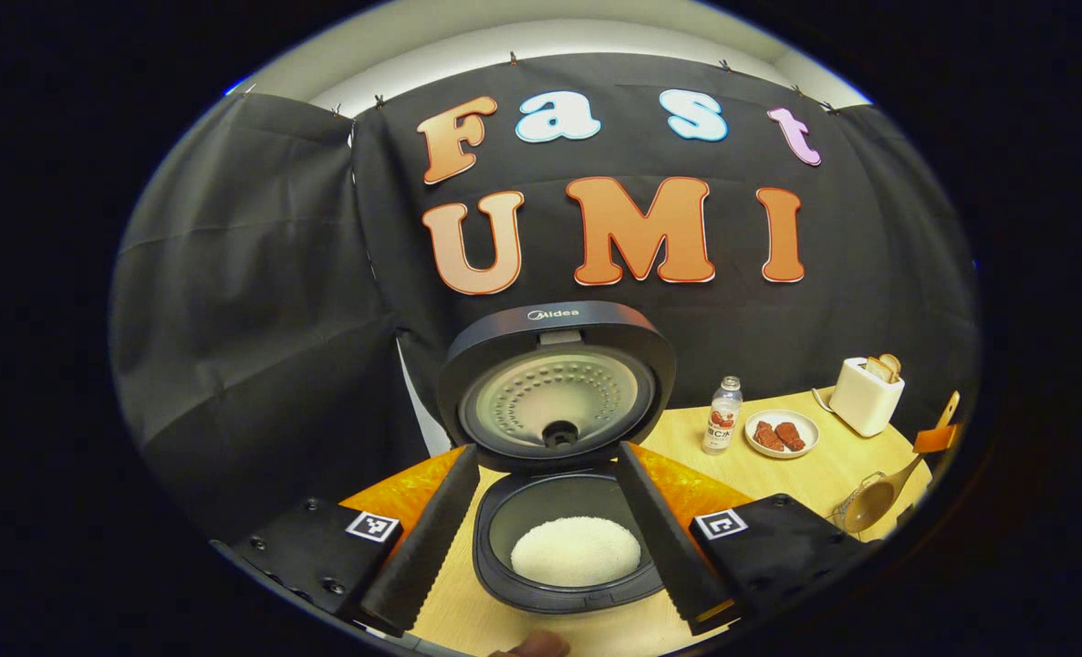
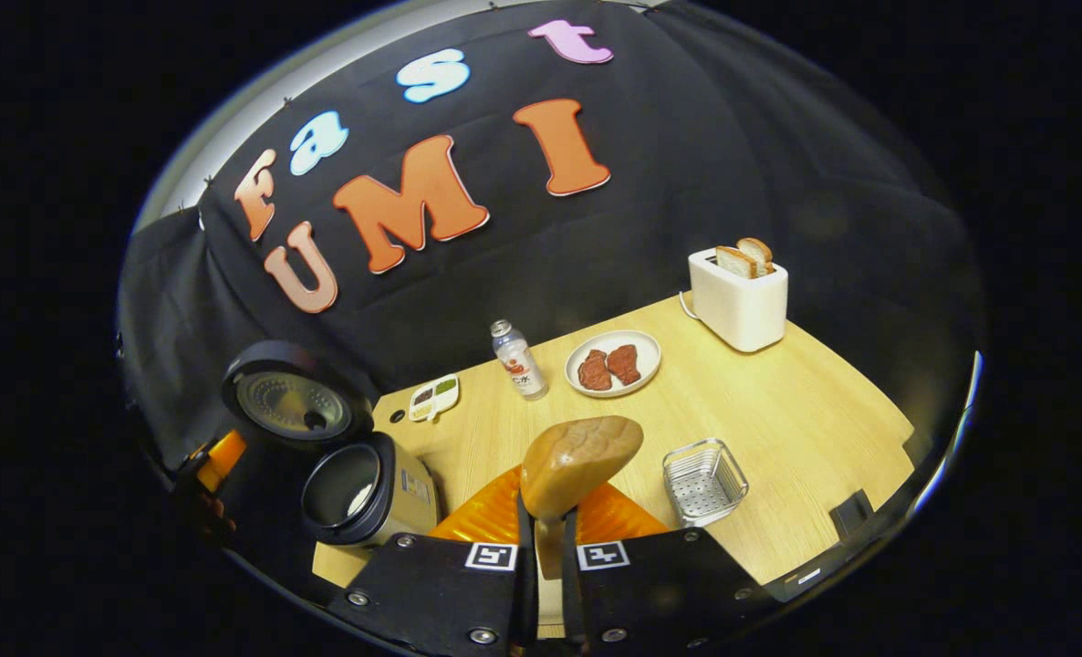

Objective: Close the left gripper, press the button to open the rice cooker; take a wooden spoon from the chopstick holder with the right hand, scoop a spoonful of rice and pour it into the rice cooker, then put the wooden spoon back into the chopstick holder.

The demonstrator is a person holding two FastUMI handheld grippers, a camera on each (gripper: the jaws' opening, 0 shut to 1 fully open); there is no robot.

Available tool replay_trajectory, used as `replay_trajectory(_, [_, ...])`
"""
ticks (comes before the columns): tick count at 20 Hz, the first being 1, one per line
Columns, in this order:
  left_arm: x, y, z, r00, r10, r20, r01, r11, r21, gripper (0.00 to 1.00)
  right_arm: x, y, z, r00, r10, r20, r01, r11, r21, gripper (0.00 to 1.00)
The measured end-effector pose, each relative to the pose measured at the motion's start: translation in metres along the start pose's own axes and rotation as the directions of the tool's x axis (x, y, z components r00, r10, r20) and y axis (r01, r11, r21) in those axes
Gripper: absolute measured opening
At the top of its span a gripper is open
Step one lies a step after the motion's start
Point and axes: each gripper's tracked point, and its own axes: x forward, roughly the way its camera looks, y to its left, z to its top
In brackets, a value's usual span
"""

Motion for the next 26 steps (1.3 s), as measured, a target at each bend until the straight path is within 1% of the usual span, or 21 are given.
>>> replay_trajectory(1, [0.001,0.003,0.001,1.000,-0.006,0.001,0.006,1.000,-0.007,1.00,0.006,0.003,-0.011,1.000,-0.011,-0.011,0.010,0.999,-0.038,0.10])
replay_trajectory(3, [0.003,0.008,-0.003,1.000,-0.012,-0.008,0.012,1.000,-0.010,1.00,0.013,0.004,-0.040,0.997,-0.052,-0.052,0.046,0.993,-0.104,0.10])
replay_trajectory(4, [0.004,0.011,-0.004,1.000,-0.014,-0.009,0.014,1.000,-0.007,1.00,0.017,0.004,-0.046,0.997,-0.066,-0.050,0.059,0.990,-0.124,0.10])
replay_trajectory(5, [0.004,0.013,-0.005,1.000,-0.015,-0.010,0.015,1.000,-0.001,0.98,0.020,0.004,-0.049,0.996,-0.085,-0.038,0.078,0.986,-0.146,0.10])
replay_trajectory(6, [0.002,0.015,-0.009,1.000,-0.017,-0.014,0.017,1.000,0.006,1.00,0.023,-0.002,-0.050,0.993,-0.116,-0.015,0.112,0.979,-0.172,0.10])
replay_trajectory(7, [0.001,0.018,-0.013,1.000,-0.019,-0.020,0.019,1.000,0.011,1.00,0.025,-0.006,-0.050,0.989,-0.150,0.013,0.149,0.967,-0.206,0.08])
replay_trajectory(8, [0.001,0.020,-0.016,0.999,-0.019,-0.027,0.020,1.000,0.014,0.98,0.026,-0.010,-0.050,0.984,-0.177,0.035,0.180,0.953,-0.245,0.07])
replay_trajectory(9, [0.001,0.022,-0.018,0.999,-0.019,-0.033,0.020,1.000,0.012,1.00,0.028,-0.013,-0.052,0.978,-0.201,0.053,0.207,0.932,-0.296,0.07])
replay_trajectory(10, [0.000,0.025,-0.022,0.999,-0.021,-0.040,0.021,1.000,0.006,0.98,0.029,-0.011,-0.053,0.978,-0.200,0.066,0.211,0.925,-0.317,0.07])
replay_trajectory(13, [-0.001,0.034,-0.027,0.999,-0.010,-0.053,0.010,1.000,-0.001,1.00,0.036,-0.005,-0.068,0.971,-0.222,0.092,0.240,0.871,-0.428,0.06])
replay_trajectory(15, [-0.001,0.041,-0.028,0.999,-0.001,-0.053,0.001,1.000,0.010,1.00,0.036,-0.005,-0.079,0.964,-0.242,0.112,0.266,0.842,-0.469,0.05])
replay_trajectory(16, [0.000,0.042,-0.029,0.999,-0.001,-0.052,0.002,1.000,0.016,0.98,0.038,-0.005,-0.090,0.964,-0.248,0.100,0.265,0.831,-0.490,0.05])
replay_trajectory(17, [0.000,0.043,-0.030,0.999,-0.003,-0.054,0.004,1.000,0.023,0.98,0.037,-0.004,-0.092,0.960,-0.249,0.128,0.279,0.815,-0.507,0.05])
replay_trajectory(18, [0.001,0.044,-0.031,0.998,-0.006,-0.058,0.008,1.000,0.030,1.00,0.036,-0.002,-0.090,0.955,-0.246,0.163,0.295,0.802,-0.519,0.05])
replay_trajectory(19, [0.002,0.044,-0.031,0.998,-0.011,-0.059,0.013,0.999,0.034,1.00,0.037,0.000,-0.093,0.951,-0.252,0.179,0.308,0.792,-0.527,0.05])
replay_trajectory(21, [0.005,0.044,-0.029,0.998,-0.018,-0.057,0.020,0.999,0.034,1.00,0.040,0.001,-0.109,0.948,-0.271,0.167,0.318,0.778,-0.542,0.05])
replay_trajectory(23, [0.008,0.040,-0.027,0.998,-0.027,-0.052,0.029,0.999,0.033,1.00,0.040,0.007,-0.115,0.947,-0.269,0.176,0.322,0.777,-0.541,0.05])
replay_trajectory(24, [0.008,0.038,-0.027,0.998,-0.033,-0.048,0.034,0.999,0.033,0.98,0.041,0.010,-0.118,0.950,-0.260,0.171,0.311,0.783,-0.539,0.05])
replay_trajectory(25, [0.007,0.038,-0.024,0.998,-0.039,-0.043,0.040,0.999,0.036,1.00,0.041,0.010,-0.122,0.953,-0.259,0.160,0.304,0.802,-0.515,0.05])
replay_trajectory(26, [0.009,0.036,-0.023,0.998,-0.043,-0.037,0.045,0.998,0.041,1.00,0.046,0.011,-0.128,0.958,-0.256,0.132,0.287,0.832,-0.475,0.05])
